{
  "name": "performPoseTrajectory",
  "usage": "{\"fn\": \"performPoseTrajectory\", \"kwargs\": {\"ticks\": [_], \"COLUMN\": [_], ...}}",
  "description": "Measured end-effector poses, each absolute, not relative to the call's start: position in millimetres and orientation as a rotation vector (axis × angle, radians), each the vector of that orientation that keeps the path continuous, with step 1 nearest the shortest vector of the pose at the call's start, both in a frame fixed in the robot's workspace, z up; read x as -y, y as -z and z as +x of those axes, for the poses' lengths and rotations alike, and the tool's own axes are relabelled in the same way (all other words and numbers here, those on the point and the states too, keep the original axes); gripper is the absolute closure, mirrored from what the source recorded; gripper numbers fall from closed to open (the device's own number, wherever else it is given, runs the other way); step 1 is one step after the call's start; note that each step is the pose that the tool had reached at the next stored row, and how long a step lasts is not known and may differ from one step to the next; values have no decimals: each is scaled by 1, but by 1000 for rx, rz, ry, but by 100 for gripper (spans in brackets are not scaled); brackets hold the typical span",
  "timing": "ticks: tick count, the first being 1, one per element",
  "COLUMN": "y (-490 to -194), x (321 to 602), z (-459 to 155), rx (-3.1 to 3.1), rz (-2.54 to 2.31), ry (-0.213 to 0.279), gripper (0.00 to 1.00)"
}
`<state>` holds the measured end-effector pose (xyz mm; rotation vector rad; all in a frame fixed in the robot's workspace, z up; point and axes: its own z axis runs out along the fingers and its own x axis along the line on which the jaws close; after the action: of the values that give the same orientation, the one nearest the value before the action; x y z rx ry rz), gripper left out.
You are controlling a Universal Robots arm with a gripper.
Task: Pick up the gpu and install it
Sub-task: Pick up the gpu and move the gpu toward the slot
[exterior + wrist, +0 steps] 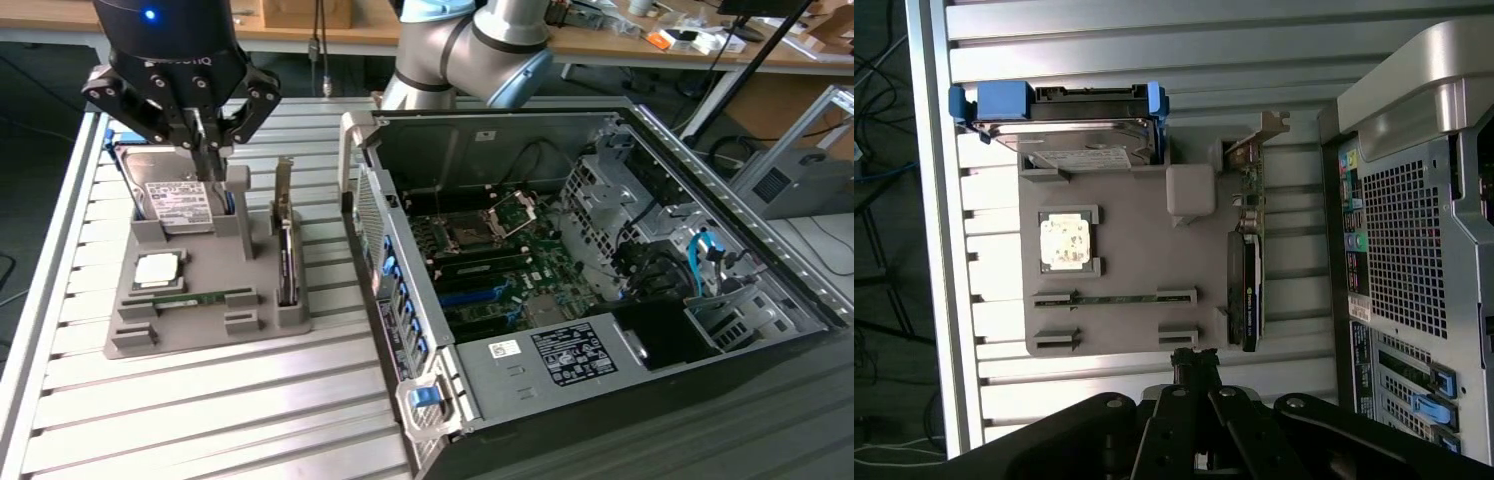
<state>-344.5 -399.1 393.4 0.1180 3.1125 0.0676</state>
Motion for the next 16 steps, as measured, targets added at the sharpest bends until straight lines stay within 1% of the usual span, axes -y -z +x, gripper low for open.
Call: {"fn": "performPoseTrajectory", "kwargs": {"ticks": [3,4,5,6,16], "y": [-393,-393,-393,-393,-384], "x": [399,399,399,399,399], "z": [-345,-344,-344,-345,-339], "rx": [-3113,-3112,-3112,-3112,-3112], "rz": [118,118,118,118,118], "ry": [-68,-68,-68,-68,-68], "gripper": [71,58,58,52,52]}}
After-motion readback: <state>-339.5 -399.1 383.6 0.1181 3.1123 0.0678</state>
